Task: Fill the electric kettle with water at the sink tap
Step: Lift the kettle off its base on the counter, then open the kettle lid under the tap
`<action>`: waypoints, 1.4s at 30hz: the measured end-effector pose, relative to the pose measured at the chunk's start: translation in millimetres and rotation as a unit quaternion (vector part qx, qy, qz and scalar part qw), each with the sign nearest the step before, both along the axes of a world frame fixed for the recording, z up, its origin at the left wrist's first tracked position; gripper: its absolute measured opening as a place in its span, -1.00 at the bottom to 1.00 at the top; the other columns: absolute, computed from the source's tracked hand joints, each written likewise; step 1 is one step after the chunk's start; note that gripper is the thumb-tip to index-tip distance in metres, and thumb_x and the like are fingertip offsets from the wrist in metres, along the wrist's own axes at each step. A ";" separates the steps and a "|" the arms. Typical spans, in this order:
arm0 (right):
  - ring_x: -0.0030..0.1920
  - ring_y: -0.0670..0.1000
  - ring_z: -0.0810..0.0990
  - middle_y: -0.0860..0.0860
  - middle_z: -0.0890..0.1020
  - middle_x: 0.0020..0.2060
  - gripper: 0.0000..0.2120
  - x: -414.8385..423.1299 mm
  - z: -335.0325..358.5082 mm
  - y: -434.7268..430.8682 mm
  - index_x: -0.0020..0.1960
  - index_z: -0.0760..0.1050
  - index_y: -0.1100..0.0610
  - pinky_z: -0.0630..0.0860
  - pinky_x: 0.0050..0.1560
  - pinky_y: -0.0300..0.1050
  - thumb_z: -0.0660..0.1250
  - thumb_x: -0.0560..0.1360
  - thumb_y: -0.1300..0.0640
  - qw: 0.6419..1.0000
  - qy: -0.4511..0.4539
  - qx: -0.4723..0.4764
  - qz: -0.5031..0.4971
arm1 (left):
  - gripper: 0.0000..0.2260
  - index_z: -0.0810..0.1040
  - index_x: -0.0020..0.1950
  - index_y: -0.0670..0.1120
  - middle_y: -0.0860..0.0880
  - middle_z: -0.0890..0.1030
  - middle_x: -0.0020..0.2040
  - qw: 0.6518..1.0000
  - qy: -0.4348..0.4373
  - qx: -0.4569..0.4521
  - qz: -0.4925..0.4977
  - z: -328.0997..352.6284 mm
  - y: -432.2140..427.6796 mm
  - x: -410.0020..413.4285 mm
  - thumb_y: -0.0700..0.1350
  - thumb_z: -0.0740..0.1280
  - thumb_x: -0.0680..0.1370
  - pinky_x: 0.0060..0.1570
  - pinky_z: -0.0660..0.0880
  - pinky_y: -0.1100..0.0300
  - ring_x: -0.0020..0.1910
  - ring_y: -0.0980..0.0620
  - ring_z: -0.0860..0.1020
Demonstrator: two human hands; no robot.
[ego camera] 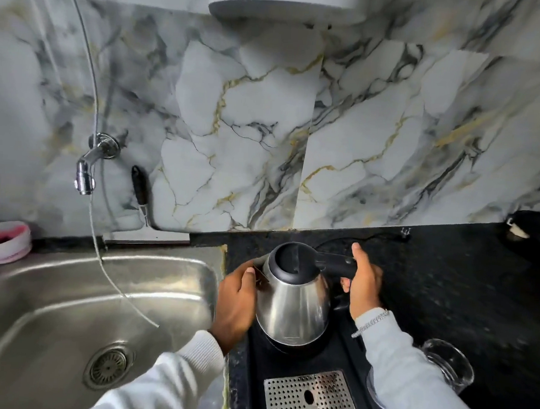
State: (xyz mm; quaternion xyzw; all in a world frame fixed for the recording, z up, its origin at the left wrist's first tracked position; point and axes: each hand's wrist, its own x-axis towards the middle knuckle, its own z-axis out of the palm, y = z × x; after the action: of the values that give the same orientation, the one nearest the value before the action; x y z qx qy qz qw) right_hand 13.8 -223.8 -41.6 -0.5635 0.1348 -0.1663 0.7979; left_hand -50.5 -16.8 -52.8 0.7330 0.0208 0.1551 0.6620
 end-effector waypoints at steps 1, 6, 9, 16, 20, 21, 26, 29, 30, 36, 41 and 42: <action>-0.66 -0.17 0.44 -0.10 0.47 -0.68 -0.63 -0.5 8.6 8.0 -0.38 0.41 0.21 0.32 -0.65 -0.36 0.33 0.56 0.10 1.000 -0.002 0.002 -0.001 | -0.62 0.67 0.06 0.13 0.01 0.72 0.06 1.000 -0.005 -0.016 0.010 8.9 5.3 -1.3 -0.09 0.08 0.52 0.23 0.49 -0.20 0.12 -0.04 0.63; -0.59 -0.12 0.46 -0.03 0.49 -0.51 -0.72 2.9 40.2 50.0 -0.32 0.45 0.15 0.31 -0.64 -0.34 0.35 0.53 0.08 0.999 -0.013 0.048 0.001 | -0.57 0.65 0.14 -0.04 -0.10 0.71 0.08 0.998 -0.036 -0.009 0.042 43.7 37.9 -2.0 -0.09 0.05 0.47 0.24 0.49 -0.17 0.15 -0.13 0.61; -0.62 -0.15 0.42 -0.08 0.44 -0.59 -0.69 5.3 51.2 82.9 -0.34 0.40 0.15 0.29 -0.63 -0.34 0.35 0.50 0.04 0.998 -0.015 0.052 0.021 | -0.58 0.65 0.05 -0.15 -0.15 0.70 -0.02 0.995 -0.045 0.031 0.088 62.0 65.9 -4.6 -0.05 0.04 0.49 0.15 0.50 -0.18 0.06 -0.20 0.60; -0.66 -0.12 0.37 -0.01 0.43 -0.60 -0.69 10.0 54.4 176.2 -0.39 0.43 0.18 0.25 -0.62 -0.33 0.36 0.41 -0.01 0.997 -0.012 0.048 0.062 | -0.72 0.58 0.13 -0.02 0.13 0.62 -0.21 0.979 -0.019 0.064 0.191 86.4 138.0 -20.8 0.03 0.13 0.62 0.05 0.40 0.08 0.04 -0.08 0.56; -0.68 -0.17 0.38 -0.13 0.44 -0.69 -0.73 14.7 49.0 231.4 -0.44 0.48 0.14 0.26 -0.65 -0.36 0.39 0.31 -0.01 0.995 -0.016 0.056 0.079 | -0.66 0.35 0.34 0.01 0.06 0.58 -0.01 0.972 -0.013 0.061 0.226 89.1 178.6 -24.4 0.05 0.21 0.59 0.07 0.33 0.14 0.13 -0.07 0.54; -0.67 -0.17 0.39 -0.14 0.44 -0.68 -0.75 16.6 48.0 243.9 -0.49 0.50 0.10 0.27 -0.65 -0.36 0.39 0.26 -0.03 0.995 -0.015 0.062 0.081 | -0.71 0.38 0.30 -0.01 0.03 0.58 0.04 0.970 -0.035 0.080 0.227 89.7 185.2 -25.1 0.01 0.22 0.60 0.09 0.35 0.15 0.16 -0.07 0.54; -0.54 -0.04 0.47 -0.14 0.44 -0.67 -0.73 32.9 32.8 297.8 -0.59 0.55 0.00 0.39 -0.45 -0.14 0.35 0.18 -0.14 0.994 0.005 0.010 0.109 | -0.73 0.54 0.13 -0.11 -0.18 0.12 0.56 0.930 -0.059 0.284 0.228 77.3 216.1 -19.1 0.03 0.24 0.57 0.51 0.04 0.05 0.58 -0.14 0.00; -0.39 0.10 0.49 -0.12 0.47 -0.65 -0.71 42.2 18.9 321.5 -0.53 0.56 0.03 0.48 -0.31 0.08 0.34 0.24 -0.13 0.992 0.007 -0.034 0.121 | -0.64 0.55 0.18 -0.11 -0.17 -0.01 0.60 0.907 -0.046 0.331 0.256 66.0 222.1 -12.0 0.10 0.29 0.52 0.53 -0.09 -0.12 0.58 -0.19 -0.18; -0.38 0.11 0.49 -0.12 0.48 -0.65 -0.71 45.3 14.9 331.9 -0.51 0.57 0.03 0.49 -0.29 0.11 0.33 0.25 -0.14 0.991 0.007 -0.044 0.128 | -0.61 0.54 0.18 -0.14 -0.18 0.01 0.60 0.908 -0.047 0.320 0.266 64.4 225.1 -6.9 0.10 0.29 0.50 0.53 -0.09 -0.14 0.58 -0.20 -0.17; -0.41 0.06 0.47 -0.12 0.47 -0.65 -0.71 41.6 1.0 358.2 -0.54 0.56 0.00 0.43 -0.29 0.04 0.29 0.24 -0.14 0.989 0.039 -0.045 0.137 | -0.72 0.53 0.15 -0.20 -0.21 0.16 0.55 0.917 -0.037 0.267 0.293 59.4 233.4 5.2 -0.15 0.36 0.47 0.52 -0.02 -0.25 0.56 -0.27 0.02; -0.39 0.13 0.50 -0.08 0.47 -0.66 -0.70 32.4 -11.8 366.9 -0.53 0.57 0.01 0.54 -0.24 0.17 0.28 0.24 -0.16 0.986 0.059 -0.072 0.136 | -0.75 0.52 0.10 -0.26 -0.25 0.23 0.52 0.902 -0.075 0.347 0.247 68.6 245.4 8.5 -0.29 0.32 0.42 0.47 0.16 -0.26 0.51 -0.25 0.21; -0.38 0.13 0.50 -0.08 0.47 -0.66 -0.69 31.4 -14.3 368.9 -0.53 0.57 0.01 0.55 -0.22 0.18 0.28 0.24 -0.16 0.986 0.065 -0.070 0.136 | -0.73 0.52 0.11 -0.27 -0.26 0.22 0.52 0.892 -0.076 0.377 0.235 69.4 247.8 8.8 -0.29 0.30 0.42 0.49 0.12 -0.26 0.52 -0.26 0.18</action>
State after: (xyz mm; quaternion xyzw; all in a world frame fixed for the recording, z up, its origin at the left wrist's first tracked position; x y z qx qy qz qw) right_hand 45.3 145.1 -55.9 -0.6407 0.0959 -0.0282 0.7613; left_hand -41.7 231.0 16.6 0.8872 0.0819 0.3579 0.2793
